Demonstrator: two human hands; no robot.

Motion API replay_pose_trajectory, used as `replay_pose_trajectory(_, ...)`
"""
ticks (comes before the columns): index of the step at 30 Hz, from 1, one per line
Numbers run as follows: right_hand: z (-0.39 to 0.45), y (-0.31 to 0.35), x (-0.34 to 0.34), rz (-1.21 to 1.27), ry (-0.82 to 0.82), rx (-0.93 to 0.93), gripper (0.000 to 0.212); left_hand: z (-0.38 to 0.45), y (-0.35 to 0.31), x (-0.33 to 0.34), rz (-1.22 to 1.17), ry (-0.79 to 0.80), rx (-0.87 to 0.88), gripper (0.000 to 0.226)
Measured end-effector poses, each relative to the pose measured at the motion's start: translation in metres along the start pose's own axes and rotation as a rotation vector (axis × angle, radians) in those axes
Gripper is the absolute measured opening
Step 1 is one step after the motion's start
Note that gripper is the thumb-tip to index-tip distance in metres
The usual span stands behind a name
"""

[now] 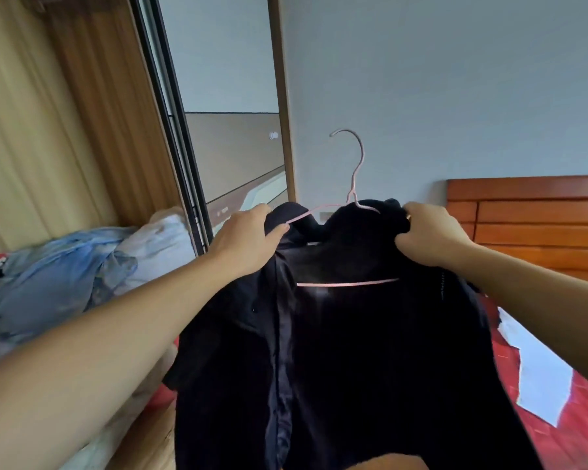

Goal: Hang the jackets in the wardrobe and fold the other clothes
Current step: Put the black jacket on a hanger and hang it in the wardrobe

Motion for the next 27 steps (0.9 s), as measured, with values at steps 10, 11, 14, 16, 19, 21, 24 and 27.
replay_pose_trajectory(10, -0.027, -0.009, -0.053, 0.303, 0.093, -0.025, 0.048, 0.009, -0.023, -0.045, -0.260, -0.220, 0.021, 0.020)
replay_pose_trajectory(11, -0.024, -0.006, -0.066, 0.136, 0.012, -0.087, 0.053, 0.009, -0.026, -0.047, -0.280, -0.232, 0.029, 0.018)
replay_pose_trajectory(14, -0.019, 0.019, -0.077, -0.053, -0.082, -0.237, 0.058, 0.008, -0.039, -0.047, -0.322, -0.252, 0.091, 0.016)
replay_pose_trajectory(16, -0.017, 0.038, -0.065, 0.080, 0.016, -0.277, 0.035, 0.007, -0.045, -0.043, -0.331, -0.228, 0.128, 0.020)
replay_pose_trajectory(19, -0.018, 0.052, -0.045, 0.249, 0.170, -0.264, 0.035, 0.006, -0.039, -0.031, -0.353, -0.144, 0.124, 0.015)
replay_pose_trajectory(21, -0.023, 0.057, -0.030, 0.261, 0.295, -0.258, 0.040, 0.004, -0.031, -0.019, -0.330, -0.062, 0.132, 0.013)
replay_pose_trajectory(24, -0.027, 0.061, -0.014, 0.222, 0.365, -0.232, 0.046, 0.002, -0.015, -0.005, -0.301, 0.045, 0.130, 0.014)
replay_pose_trajectory(27, -0.023, 0.068, -0.012, 0.187, 0.280, -0.204, 0.044, 0.005, -0.003, -0.004, -0.096, 0.039, 0.170, 0.020)
Point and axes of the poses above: each hand's wrist, its own z-axis towards the middle knuckle, its own x-axis out of the palm, y = z × x, the point moved 10 cm from there along z, towards the middle knuckle, and after that the axes turned 2 degrees about -x, right-handed, at the moved point
